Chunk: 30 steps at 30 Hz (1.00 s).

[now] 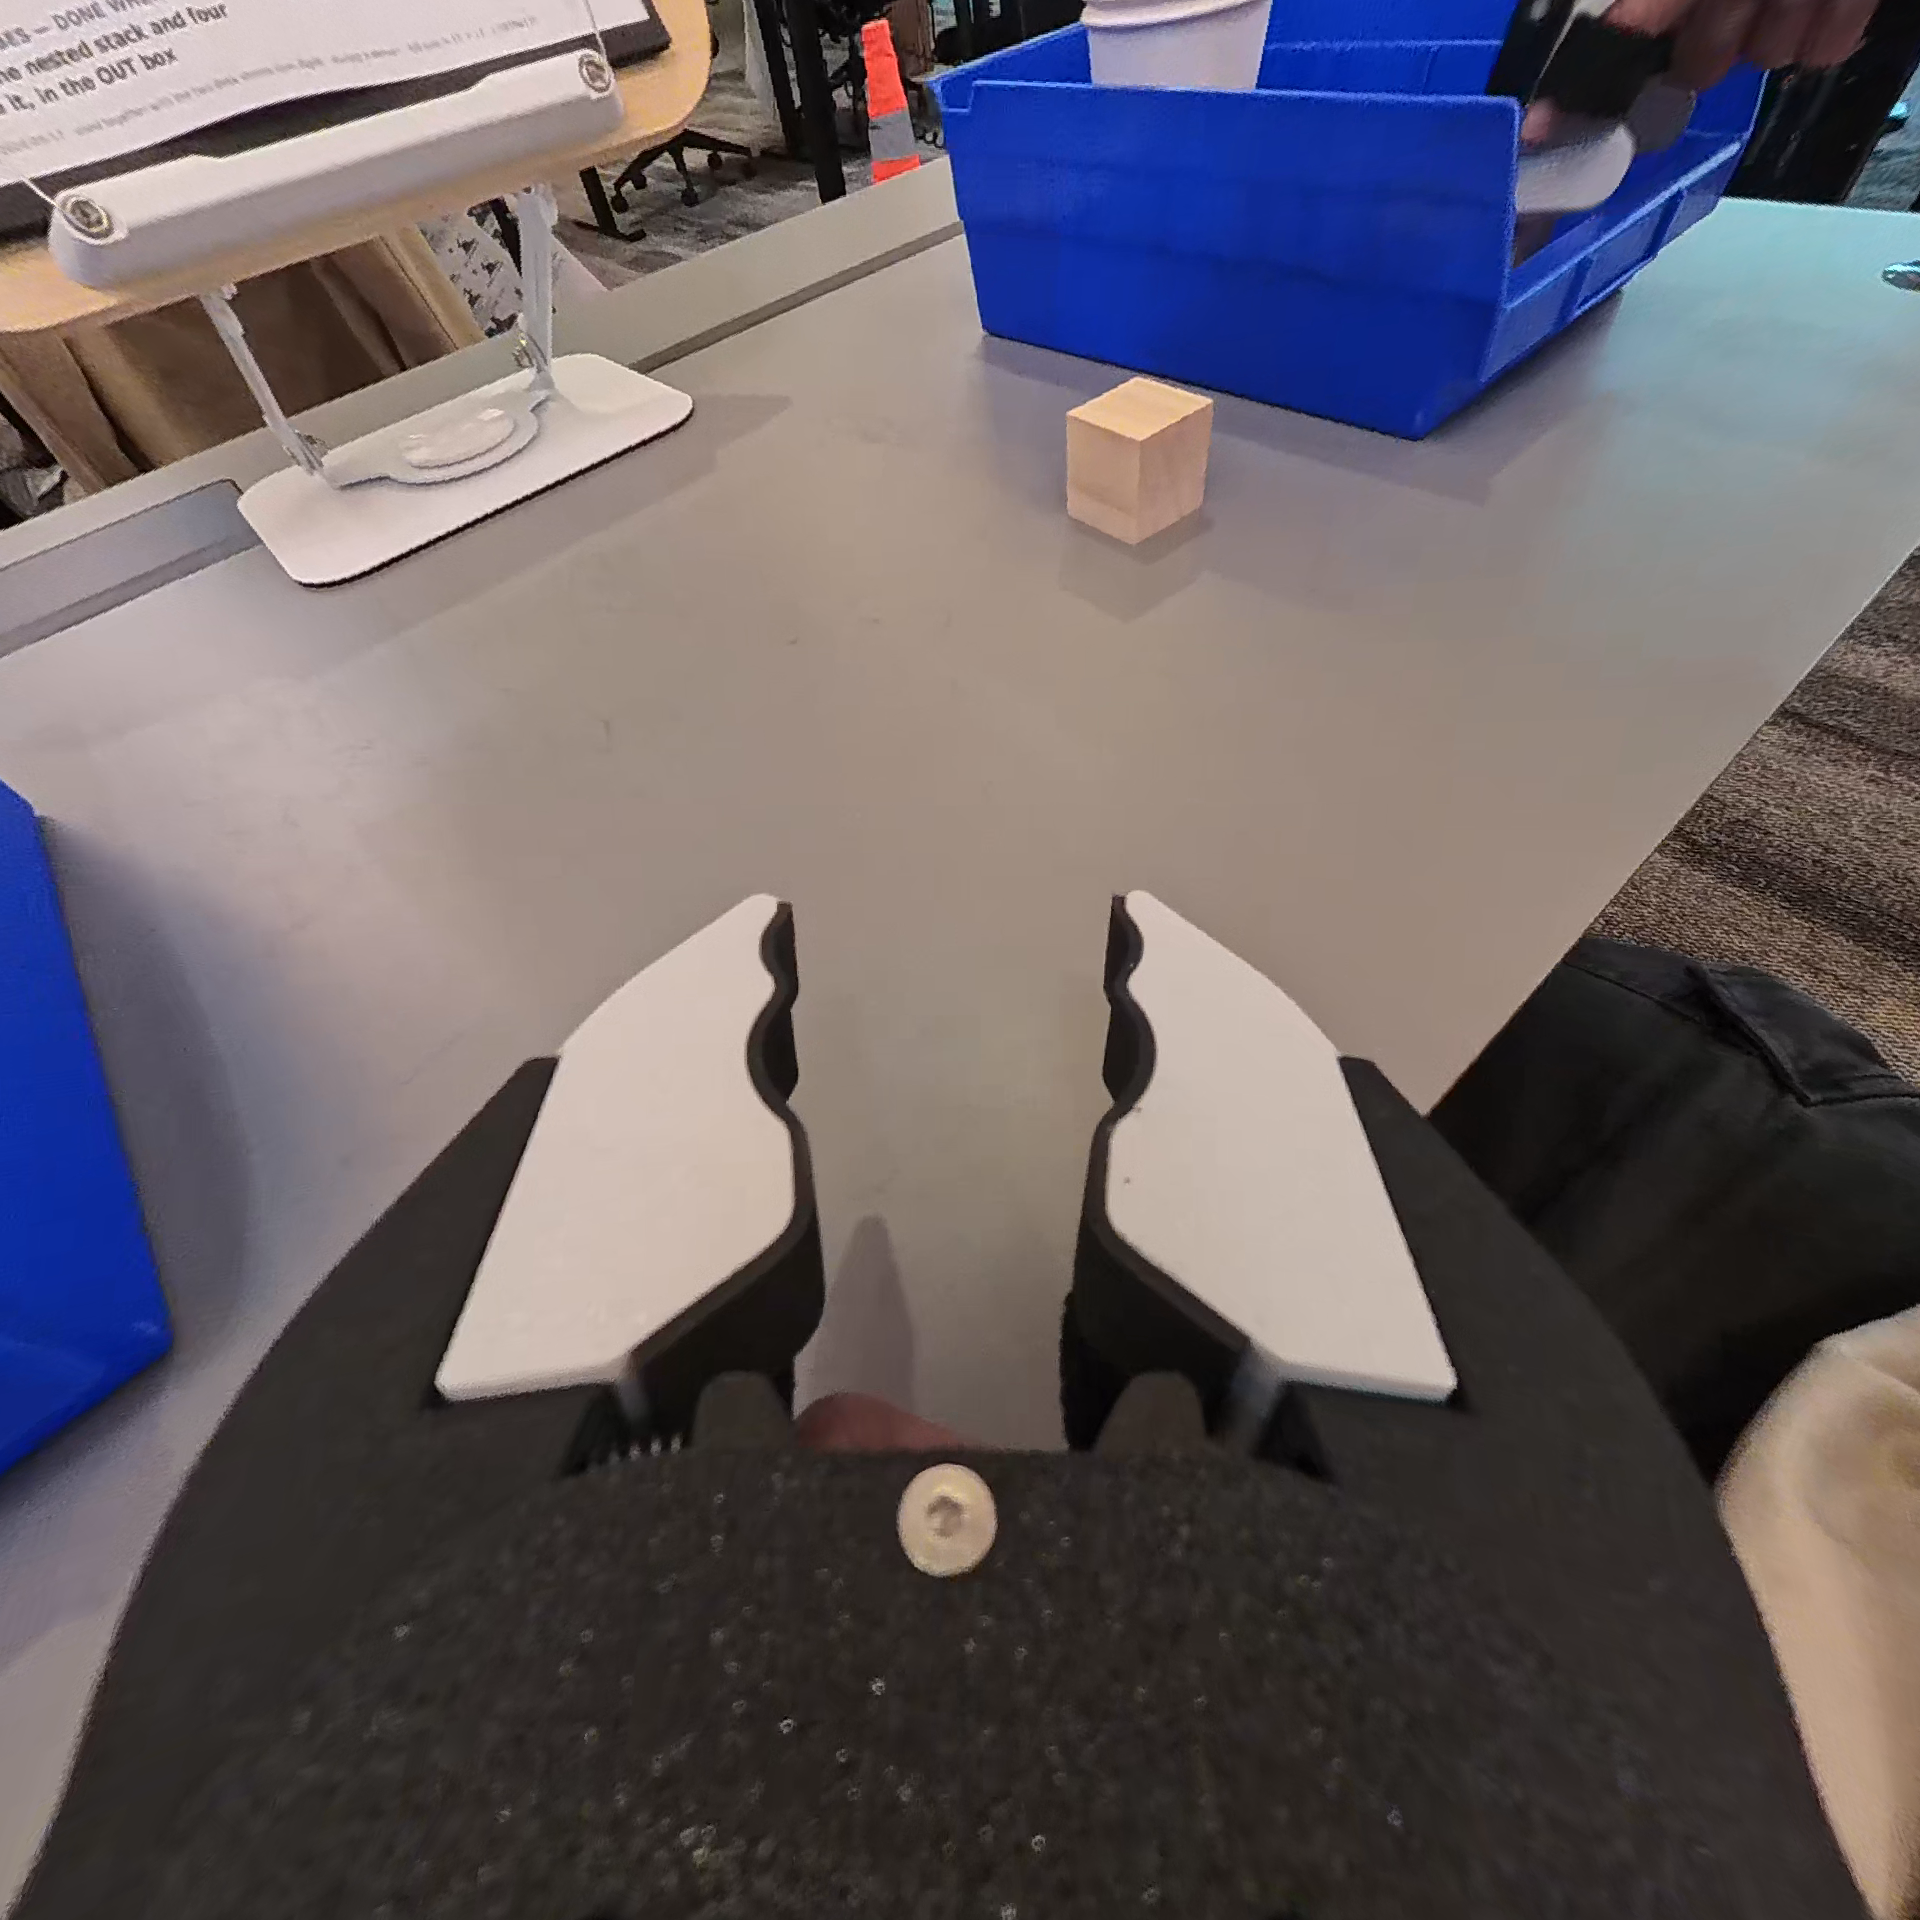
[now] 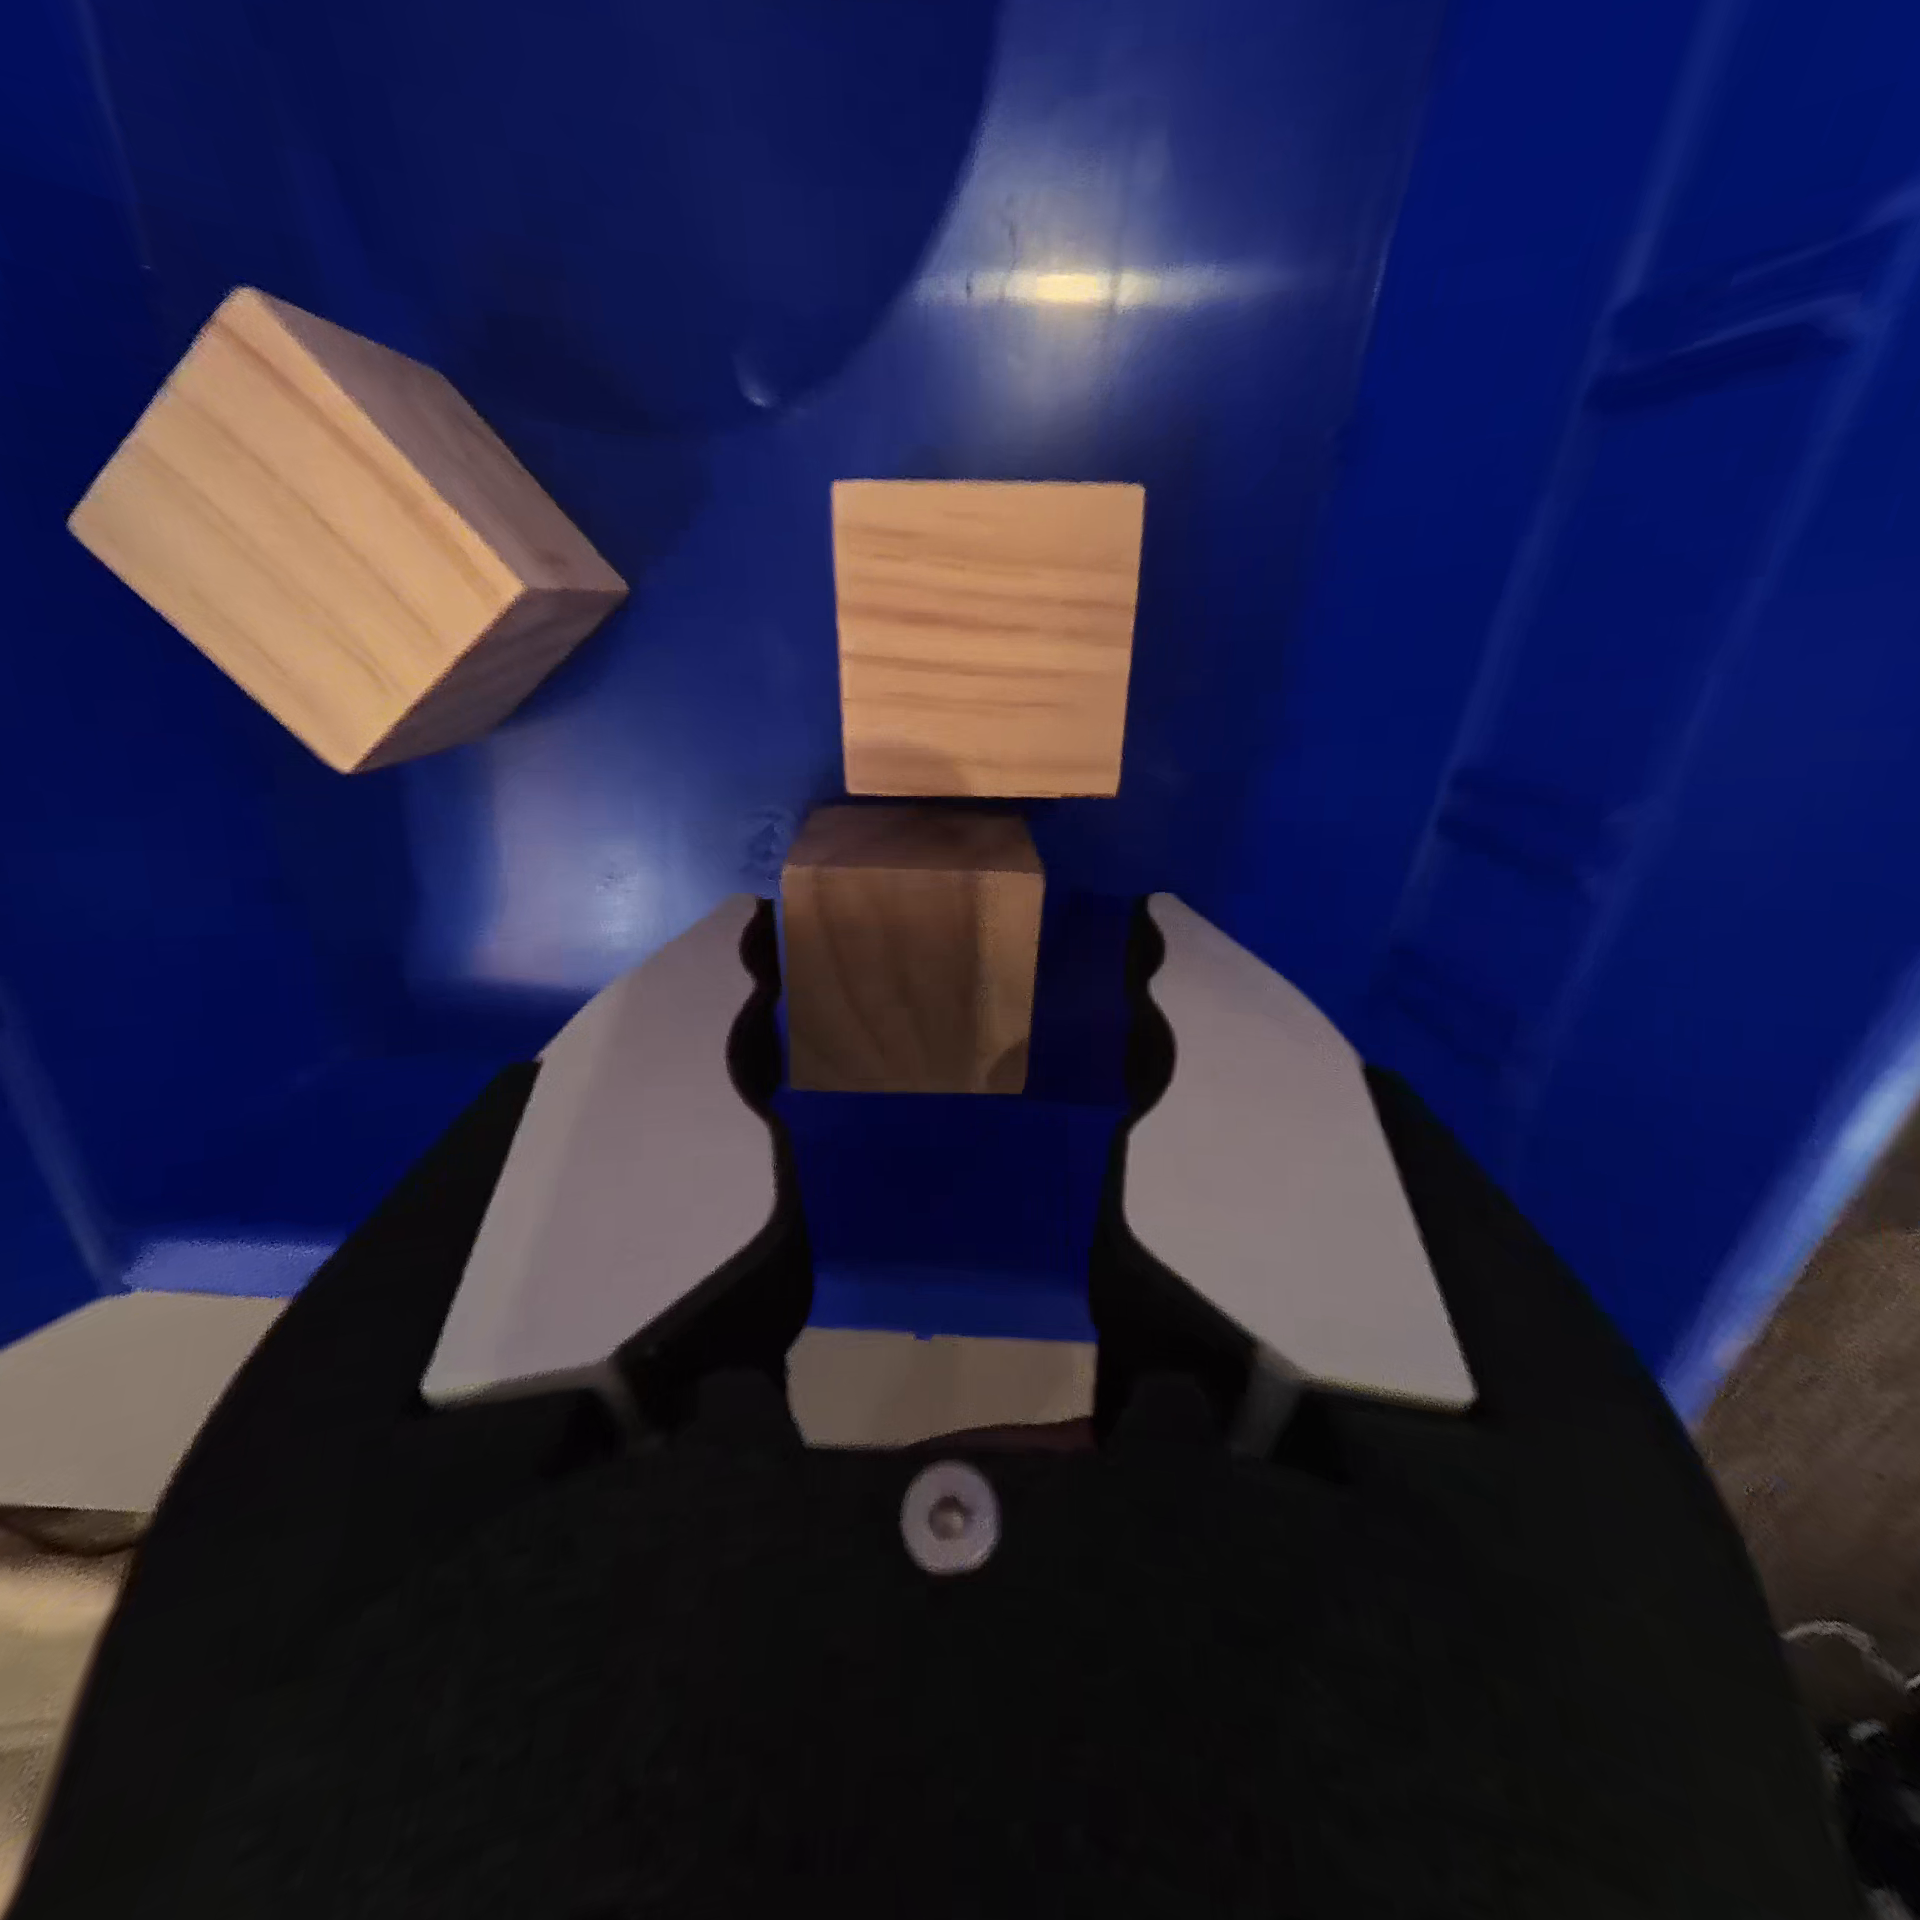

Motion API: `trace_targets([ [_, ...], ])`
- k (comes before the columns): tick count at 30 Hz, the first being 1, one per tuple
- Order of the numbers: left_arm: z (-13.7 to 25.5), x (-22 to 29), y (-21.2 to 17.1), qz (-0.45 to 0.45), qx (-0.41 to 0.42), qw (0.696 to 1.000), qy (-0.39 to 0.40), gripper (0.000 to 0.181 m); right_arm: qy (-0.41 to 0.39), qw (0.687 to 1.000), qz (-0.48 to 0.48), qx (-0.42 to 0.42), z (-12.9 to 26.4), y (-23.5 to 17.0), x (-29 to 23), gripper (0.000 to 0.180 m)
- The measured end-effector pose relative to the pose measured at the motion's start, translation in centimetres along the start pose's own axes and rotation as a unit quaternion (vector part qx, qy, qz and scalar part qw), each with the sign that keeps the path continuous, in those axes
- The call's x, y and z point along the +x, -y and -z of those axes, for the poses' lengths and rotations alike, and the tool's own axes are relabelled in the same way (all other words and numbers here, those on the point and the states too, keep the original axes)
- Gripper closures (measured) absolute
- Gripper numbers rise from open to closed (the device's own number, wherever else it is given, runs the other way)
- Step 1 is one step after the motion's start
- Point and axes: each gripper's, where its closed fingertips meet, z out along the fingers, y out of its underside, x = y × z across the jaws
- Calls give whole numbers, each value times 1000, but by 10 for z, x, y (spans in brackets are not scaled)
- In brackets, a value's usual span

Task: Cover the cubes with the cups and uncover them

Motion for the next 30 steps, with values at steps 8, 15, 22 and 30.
trace_targets([
  [8,1,-24,-8,36,-21,998,55,125,41,919,147,363,161,24,-97,114],
  [15,1,-42,-20,82,-43,992,88,125,172,843,135,492,130,-68,-250,116],
  [22,5,-39,-14,80,-35,993,80,125,159,826,156,517,80,-101,-308,118],
  [30,1,-36,-14,78,-38,994,64,125,33,847,455,273,67,-21,-279,109],
])
